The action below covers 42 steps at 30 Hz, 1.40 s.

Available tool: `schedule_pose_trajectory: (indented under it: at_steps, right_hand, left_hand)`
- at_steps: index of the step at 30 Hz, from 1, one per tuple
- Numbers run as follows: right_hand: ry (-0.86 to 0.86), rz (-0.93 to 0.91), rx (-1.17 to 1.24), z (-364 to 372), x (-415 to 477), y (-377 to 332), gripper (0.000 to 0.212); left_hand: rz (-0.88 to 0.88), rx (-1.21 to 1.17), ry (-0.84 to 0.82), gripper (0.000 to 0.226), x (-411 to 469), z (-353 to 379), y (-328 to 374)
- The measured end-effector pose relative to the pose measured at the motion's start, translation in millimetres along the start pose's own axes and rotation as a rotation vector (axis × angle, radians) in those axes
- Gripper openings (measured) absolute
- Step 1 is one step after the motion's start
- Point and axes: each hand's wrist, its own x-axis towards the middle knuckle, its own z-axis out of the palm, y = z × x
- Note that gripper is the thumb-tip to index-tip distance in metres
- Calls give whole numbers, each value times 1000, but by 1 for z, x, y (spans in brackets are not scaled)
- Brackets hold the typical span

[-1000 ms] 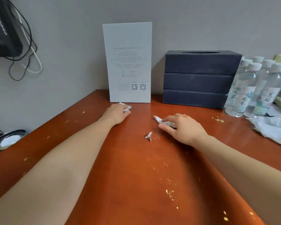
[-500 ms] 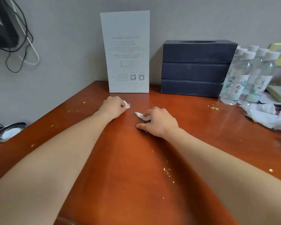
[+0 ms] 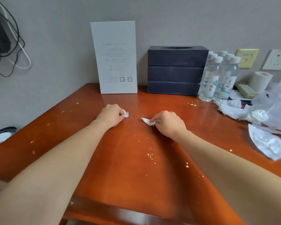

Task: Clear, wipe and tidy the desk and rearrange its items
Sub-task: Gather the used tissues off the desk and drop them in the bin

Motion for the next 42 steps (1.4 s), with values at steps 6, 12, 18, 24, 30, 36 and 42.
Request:
schedule_pose_trajectory:
  at_steps: [6, 12, 18, 24, 30, 36, 42]
  right_hand:
    - [-48, 46, -4, -9, -17, 2, 32]
    - [57, 32, -81, -18, -38, 11, 18]
    - [111, 81, -185, -37, -61, 46, 23]
    - [195, 171, -179, -78, -89, 98, 19]
    - [255, 233, -204, -129, -120, 145, 22]
    - [372, 301, -215, -168, -149, 193, 22]
    - [317, 298, -187, -165, -147, 214, 22]
  left_hand:
    - [35, -4, -10, 23, -20, 2, 11]
    - [69, -10, -16, 24, -32, 3, 21]
    - [60, -40, 53, 27, -41, 12, 45]
    - [153, -97, 53, 27, -43, 25, 113]
    - [260, -109, 27, 30, -39, 32, 188]
    - [352, -110, 48, 22, -12, 35, 246]
    - [423, -131, 0, 38, 29, 45, 303]
